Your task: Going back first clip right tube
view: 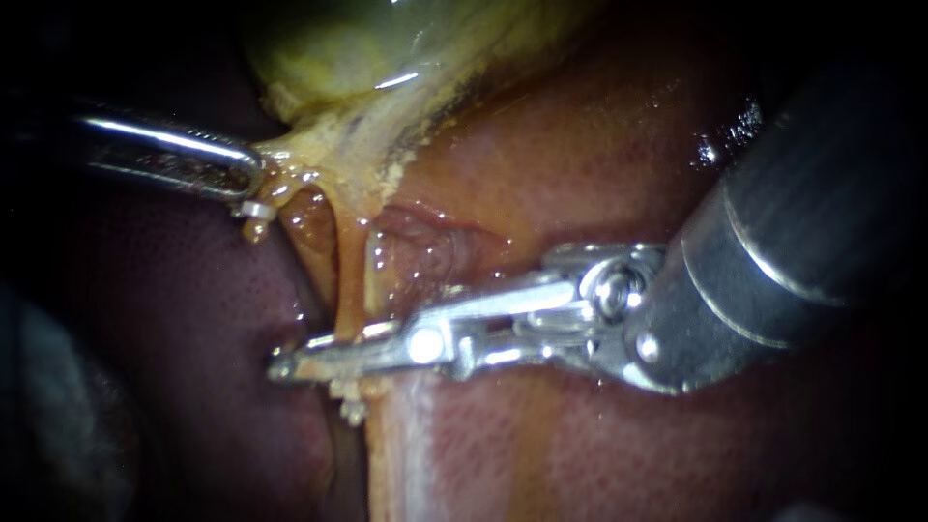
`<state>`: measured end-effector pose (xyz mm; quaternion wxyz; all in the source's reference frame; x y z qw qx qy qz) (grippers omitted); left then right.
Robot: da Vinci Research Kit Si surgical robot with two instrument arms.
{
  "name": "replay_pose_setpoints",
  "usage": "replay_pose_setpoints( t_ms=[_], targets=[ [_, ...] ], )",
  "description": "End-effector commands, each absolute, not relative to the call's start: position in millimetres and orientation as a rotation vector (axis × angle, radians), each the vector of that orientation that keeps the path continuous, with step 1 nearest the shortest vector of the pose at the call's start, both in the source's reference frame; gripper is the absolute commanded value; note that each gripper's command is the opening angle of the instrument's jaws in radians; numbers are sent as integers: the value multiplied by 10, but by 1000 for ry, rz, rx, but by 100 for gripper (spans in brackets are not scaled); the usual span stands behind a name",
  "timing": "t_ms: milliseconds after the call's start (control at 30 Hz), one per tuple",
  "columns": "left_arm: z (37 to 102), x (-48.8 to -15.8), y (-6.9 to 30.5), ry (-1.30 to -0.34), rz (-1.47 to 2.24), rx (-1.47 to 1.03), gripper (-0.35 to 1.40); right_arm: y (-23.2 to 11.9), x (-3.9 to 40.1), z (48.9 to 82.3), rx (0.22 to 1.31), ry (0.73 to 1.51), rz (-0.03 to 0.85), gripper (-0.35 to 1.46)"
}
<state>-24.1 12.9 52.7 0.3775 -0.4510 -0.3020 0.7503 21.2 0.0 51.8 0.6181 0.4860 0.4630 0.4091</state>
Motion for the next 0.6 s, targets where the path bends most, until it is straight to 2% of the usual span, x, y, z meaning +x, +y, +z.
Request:
replay_pose_setpoints(
  t_ms=[33, 67, 133, 167, 267, 467, 600],
  targets=[
    [527, -240, 129, -772, 1918, -1153, -35, 0, 212, 519, 1123, 1064, 937, -35],
    [527, -240, 129, -772, 1918, -1153, -35, 0, 212, 520, 1129, 1061, 930, -34],
    [527, -240, 129, -772, 1918, -1153, -35, -1, 213, 524, 1072, 1106, 841, 0],
    [527, -240, 129, -772, 1918, -1153, -35, -2, 213, 527, 1060, 1114, 826, 13],
    [527, -241, 129, -772, 1918, -1153, -35, -6, 217, 537, 1040, 1126, 803, 35],
    [526, -240, 129, -772, 1918, -1153, -35, -18, 217, 559, 945, 1170, 683, 44],
    [526, -240, 129, -772, 1918, -1153, -35, -21, 215, 572, 833, 1189, 589, 46]
  ],
)
